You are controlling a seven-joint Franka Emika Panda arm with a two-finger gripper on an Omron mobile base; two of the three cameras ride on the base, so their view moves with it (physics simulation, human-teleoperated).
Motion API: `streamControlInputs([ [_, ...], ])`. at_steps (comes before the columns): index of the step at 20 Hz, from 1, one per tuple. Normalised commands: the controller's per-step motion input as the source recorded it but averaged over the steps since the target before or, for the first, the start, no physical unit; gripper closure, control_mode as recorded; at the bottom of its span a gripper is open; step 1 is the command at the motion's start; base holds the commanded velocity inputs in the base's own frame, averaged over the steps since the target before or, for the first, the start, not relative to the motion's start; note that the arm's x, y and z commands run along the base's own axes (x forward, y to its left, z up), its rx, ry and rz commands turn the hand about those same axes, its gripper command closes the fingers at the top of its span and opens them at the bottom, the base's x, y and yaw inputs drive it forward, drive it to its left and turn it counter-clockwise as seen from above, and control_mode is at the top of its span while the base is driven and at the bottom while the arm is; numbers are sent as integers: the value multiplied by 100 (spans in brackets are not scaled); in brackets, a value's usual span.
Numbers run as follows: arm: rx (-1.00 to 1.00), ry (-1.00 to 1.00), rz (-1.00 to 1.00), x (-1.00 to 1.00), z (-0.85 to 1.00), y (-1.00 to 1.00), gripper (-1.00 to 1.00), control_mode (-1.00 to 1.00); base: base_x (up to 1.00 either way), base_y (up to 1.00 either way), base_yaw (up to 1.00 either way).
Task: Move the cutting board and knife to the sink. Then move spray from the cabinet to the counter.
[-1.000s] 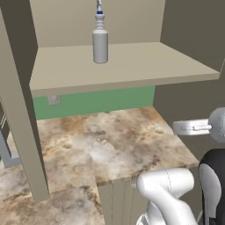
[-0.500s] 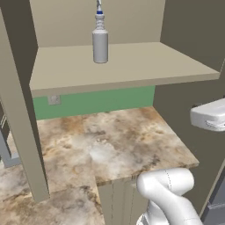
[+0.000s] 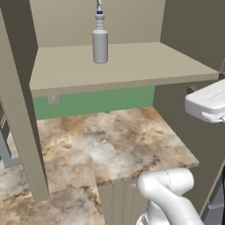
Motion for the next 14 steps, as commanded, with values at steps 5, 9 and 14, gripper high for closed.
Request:
streamControlInputs([
  [5, 0, 2, 10, 23, 32, 5, -100, -100, 0, 0, 0],
  [9, 0, -2, 3, 32, 0, 28, -100, -100, 0, 0, 0],
  [14, 0, -1, 0, 41, -9, 12, -100, -100, 0, 0, 0],
])
